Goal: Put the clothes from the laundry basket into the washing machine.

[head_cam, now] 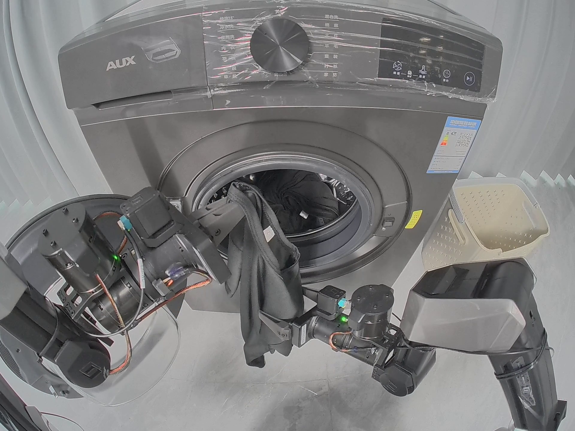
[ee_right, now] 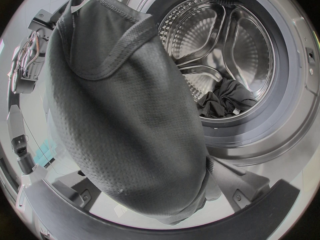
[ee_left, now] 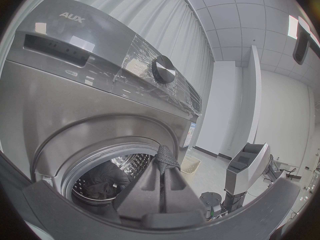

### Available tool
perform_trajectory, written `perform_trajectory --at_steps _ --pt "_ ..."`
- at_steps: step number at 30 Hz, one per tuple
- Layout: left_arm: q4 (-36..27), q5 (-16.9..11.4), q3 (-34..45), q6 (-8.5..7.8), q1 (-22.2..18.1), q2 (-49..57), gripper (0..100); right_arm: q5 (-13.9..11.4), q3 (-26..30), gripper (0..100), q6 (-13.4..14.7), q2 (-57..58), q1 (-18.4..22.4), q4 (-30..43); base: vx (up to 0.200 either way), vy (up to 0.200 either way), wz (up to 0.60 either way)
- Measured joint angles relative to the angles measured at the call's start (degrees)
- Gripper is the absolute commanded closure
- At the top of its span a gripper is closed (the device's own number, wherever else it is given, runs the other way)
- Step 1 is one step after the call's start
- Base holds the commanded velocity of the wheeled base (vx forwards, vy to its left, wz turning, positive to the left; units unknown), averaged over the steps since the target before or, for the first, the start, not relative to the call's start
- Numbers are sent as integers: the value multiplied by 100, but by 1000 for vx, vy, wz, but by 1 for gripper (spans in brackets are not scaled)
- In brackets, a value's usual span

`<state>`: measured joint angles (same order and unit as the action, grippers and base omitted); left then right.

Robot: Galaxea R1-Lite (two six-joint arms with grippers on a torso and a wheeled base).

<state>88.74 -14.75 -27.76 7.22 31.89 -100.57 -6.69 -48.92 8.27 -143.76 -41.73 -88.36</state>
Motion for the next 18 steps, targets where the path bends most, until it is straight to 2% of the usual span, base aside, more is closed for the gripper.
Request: perform_trajectory --at_steps 1,11,18 --pt "0 -2 9 4 0 9 100 32 -6 100 2 -9 0 0 0 0 0" --pt "2 -2 271 69 -45 38 100 126 79 100 7 129 41 1 0 0 0" --pt "-6 -27 824 46 -141 35 100 347 312 100 2 551 193 22 0 0 0"
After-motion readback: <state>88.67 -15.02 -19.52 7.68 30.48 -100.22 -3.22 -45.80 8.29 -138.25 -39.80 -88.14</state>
